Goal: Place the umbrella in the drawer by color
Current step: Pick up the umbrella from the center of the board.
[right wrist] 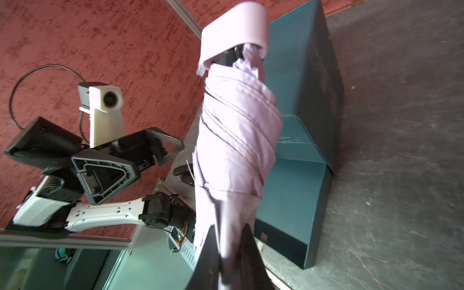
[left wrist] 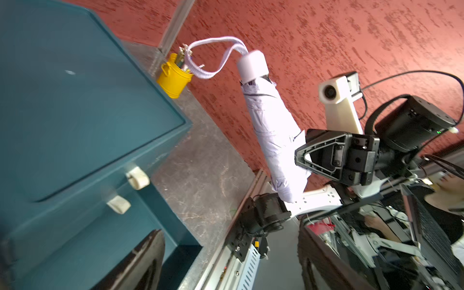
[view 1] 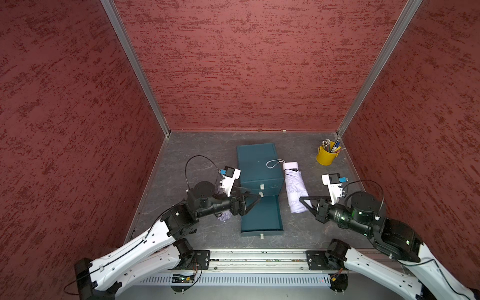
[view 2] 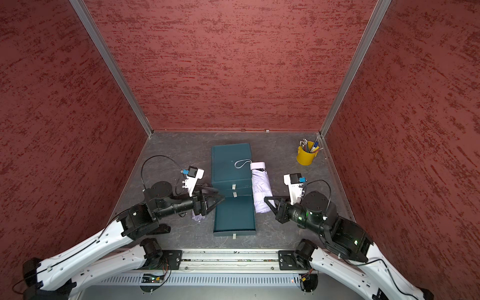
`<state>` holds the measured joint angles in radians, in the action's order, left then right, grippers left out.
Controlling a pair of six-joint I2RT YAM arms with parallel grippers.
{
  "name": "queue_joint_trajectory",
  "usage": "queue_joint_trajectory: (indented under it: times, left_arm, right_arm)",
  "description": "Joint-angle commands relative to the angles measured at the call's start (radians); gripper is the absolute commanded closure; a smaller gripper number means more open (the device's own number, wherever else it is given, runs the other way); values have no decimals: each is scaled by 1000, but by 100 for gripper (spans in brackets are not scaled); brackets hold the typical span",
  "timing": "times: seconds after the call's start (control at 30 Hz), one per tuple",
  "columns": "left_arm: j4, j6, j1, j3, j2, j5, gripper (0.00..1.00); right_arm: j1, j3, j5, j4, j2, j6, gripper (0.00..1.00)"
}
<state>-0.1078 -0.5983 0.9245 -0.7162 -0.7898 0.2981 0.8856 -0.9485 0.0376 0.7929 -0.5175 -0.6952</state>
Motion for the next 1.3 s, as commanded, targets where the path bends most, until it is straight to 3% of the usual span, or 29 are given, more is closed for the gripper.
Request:
queue_joint_trajectory:
  times: [0.0,0.13,0.37,0.47,0.6,0.87,1.0,1.03,1.1,1.17,1.27]
  left_arm:
    - [168,-11,51,-5,-36,3,13]
    - [260,-32,74,4,-75,10,6]
    - [375,-86,71,40,-76,3,5]
    - [371,-93,68,38,-64,-3,11]
    - [379,-111,66,50,-39,-19,27]
    - [462,-183,66,85,-9,-26,60]
    - [467,-189,64,92,16,-34,66]
    - [465,-190,62,94,24,-37,67]
    - [464,-195,58,100,39,-41,68]
    - [465,-207,48,110,53,-39,68]
    - [510,-243,25,138,60,-8,69]
  right_arm:
    - [38,15,80,-201,-30,4,100]
    - [123,41,70,-335,-96,5,100]
    - [269,16,-5,-448,-229,32,100]
    - [311,6,-41,-465,-253,38,100]
    - [336,21,-93,-495,-253,23,99]
    - [347,53,-87,-605,-273,-27,82]
    - [349,57,-83,-619,-280,-40,73]
    - [349,58,-83,-620,-278,-45,65]
    - [349,68,-83,-625,-266,-52,35]
    - [350,90,-93,-639,-243,-60,27]
    - [349,120,-66,-680,-223,-73,23]
